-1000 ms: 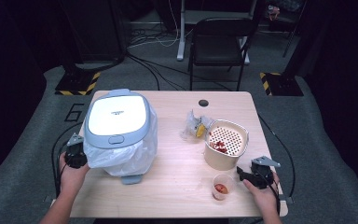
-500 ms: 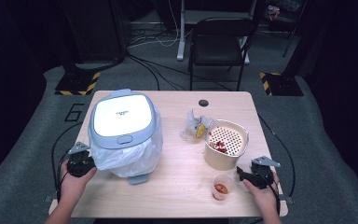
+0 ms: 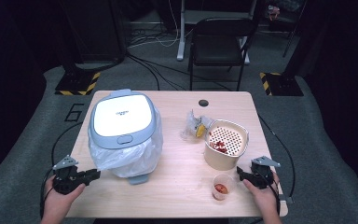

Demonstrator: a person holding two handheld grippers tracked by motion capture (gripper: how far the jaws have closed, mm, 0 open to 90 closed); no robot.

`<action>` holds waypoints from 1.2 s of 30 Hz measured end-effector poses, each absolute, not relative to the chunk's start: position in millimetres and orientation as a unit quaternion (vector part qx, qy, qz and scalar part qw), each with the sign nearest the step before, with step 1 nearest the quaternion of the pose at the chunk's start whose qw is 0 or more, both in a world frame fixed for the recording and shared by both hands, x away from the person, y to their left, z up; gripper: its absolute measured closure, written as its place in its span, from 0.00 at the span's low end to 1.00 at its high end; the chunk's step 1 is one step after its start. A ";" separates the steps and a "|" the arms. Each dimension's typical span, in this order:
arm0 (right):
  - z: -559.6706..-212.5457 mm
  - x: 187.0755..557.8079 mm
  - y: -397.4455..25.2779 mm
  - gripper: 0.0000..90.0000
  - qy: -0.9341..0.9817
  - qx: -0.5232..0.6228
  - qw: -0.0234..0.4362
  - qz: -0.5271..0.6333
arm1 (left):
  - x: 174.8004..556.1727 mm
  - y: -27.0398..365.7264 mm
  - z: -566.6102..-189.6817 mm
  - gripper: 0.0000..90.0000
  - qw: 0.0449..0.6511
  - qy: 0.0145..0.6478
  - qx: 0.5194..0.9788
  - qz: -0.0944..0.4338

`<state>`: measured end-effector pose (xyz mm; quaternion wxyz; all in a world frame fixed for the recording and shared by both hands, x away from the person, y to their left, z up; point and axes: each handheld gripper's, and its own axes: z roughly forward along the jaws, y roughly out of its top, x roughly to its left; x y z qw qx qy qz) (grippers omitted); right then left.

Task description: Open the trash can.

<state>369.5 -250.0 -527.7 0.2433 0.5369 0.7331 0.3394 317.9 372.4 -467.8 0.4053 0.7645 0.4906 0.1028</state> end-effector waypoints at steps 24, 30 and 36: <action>-527.7 369.5 -250.2 0.32 0.733 0.537 0.243 0.340 | 305.6 272.1 -481.5 1.00 0.428 0.405 0.804 0.079; -527.6 369.5 -250.1 0.32 0.733 0.537 0.243 0.340 | 302.9 253.7 -485.1 1.00 0.417 0.400 0.807 0.123; -527.7 369.5 -250.1 0.32 0.733 0.536 0.242 0.341 | 306.2 241.5 -491.9 1.00 0.389 0.378 0.821 0.177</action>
